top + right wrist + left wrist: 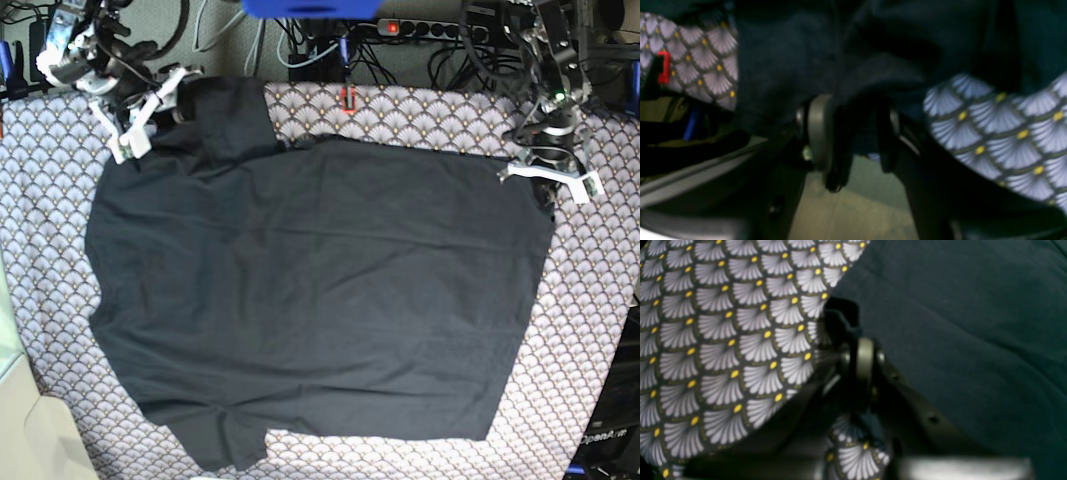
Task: Fold the T-shirt properly
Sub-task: 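Adjust the right gripper's grip on the shoulder edge of the shirt, then lift both shoulder corners and fold them toward the hem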
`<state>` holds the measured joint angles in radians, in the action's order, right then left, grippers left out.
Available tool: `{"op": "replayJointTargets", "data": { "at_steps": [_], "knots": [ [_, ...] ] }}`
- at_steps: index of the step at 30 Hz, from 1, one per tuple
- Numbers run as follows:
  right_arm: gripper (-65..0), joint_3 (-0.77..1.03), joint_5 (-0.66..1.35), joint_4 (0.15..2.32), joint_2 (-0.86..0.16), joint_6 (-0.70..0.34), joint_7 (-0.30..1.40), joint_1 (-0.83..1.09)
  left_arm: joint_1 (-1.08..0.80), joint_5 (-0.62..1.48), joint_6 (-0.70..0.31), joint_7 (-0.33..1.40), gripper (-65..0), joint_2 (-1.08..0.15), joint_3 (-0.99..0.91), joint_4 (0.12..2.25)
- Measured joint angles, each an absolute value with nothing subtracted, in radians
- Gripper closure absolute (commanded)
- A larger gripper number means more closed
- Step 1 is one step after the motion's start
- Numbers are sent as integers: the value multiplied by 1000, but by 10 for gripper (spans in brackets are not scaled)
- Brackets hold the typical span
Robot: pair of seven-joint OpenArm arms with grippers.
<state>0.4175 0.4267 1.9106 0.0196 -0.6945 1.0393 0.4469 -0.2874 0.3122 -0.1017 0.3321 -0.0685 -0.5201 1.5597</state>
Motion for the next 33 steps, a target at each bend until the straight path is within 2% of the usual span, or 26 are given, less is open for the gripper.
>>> {"op": "replayJointTargets", "data": {
  "at_steps": [11, 17, 24, 33],
  "knots": [
    [-196, 418, 426, 1895, 19, -694, 1035, 447, -300, 312, -102, 329, 0, -68, -520, 1560],
    [-190, 419, 433, 1805, 19, -694, 1025, 421, -301, 313, -102, 327, 0, -68, -520, 1560],
    [0, 418, 431, 1792, 19, -694, 1022, 413, -302, 312, -101, 325, 0, -68, -521, 1560],
    [0, 418, 418, 1833, 20, -694, 1048, 402, -301, 312, -101, 325, 0, -68, -521, 1560]
  ]
}}
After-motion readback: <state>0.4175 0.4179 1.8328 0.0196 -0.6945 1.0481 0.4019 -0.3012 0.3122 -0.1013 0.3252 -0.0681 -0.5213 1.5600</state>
